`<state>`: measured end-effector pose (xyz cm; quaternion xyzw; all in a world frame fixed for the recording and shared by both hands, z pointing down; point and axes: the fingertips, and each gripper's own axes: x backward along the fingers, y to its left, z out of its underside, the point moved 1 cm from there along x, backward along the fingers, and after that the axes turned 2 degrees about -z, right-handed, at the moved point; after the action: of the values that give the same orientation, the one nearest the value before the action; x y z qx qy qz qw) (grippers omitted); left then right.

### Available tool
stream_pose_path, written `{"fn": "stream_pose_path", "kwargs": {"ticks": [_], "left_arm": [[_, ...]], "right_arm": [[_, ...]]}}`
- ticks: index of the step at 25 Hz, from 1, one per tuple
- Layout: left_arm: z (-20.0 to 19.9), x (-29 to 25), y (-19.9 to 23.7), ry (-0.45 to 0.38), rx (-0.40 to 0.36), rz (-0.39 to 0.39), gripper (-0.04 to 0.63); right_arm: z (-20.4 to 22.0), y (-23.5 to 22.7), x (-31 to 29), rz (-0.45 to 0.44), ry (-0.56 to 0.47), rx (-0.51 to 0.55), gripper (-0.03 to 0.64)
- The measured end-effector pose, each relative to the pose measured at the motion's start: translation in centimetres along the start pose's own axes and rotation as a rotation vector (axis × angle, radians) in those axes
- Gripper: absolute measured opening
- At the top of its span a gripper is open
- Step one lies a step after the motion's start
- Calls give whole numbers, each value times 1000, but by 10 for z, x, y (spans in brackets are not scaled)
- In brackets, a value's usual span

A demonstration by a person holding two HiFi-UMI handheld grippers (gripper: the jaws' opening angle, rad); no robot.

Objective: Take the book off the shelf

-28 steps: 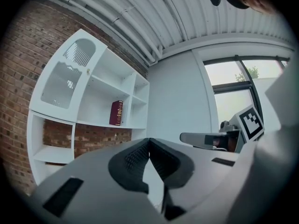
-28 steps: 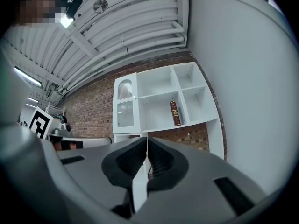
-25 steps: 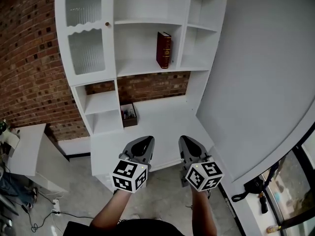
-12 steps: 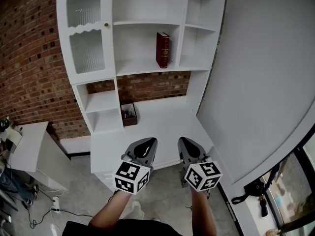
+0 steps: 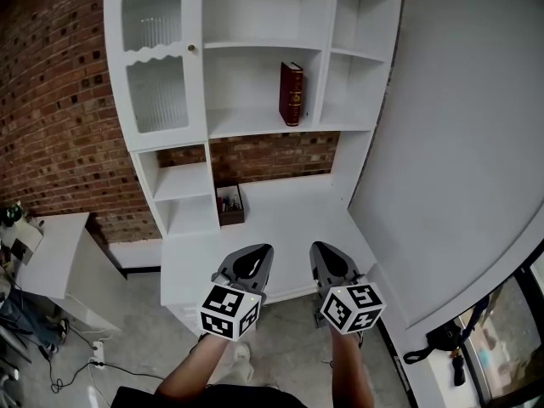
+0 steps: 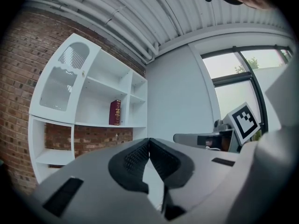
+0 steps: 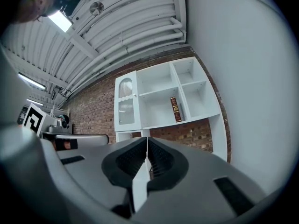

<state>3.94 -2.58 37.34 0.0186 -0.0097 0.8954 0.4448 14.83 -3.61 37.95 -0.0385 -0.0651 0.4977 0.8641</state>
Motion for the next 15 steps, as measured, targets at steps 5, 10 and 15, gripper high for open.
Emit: {"fn": "stream_pose_path", "kwargs": {"ticks": [5,10,15], "left_arm": [[1,-19,12,0,-10,8,16],[0,-45,24,-5,-18,20,17],[-4,-71,43,-12,-19,21,17]], "right_arm": [[5,-8,-21,2,0,-2,21],[3,-26,-42,9,-5,-11,21],[-4,-44,-66,16,-20,-13,21]]}}
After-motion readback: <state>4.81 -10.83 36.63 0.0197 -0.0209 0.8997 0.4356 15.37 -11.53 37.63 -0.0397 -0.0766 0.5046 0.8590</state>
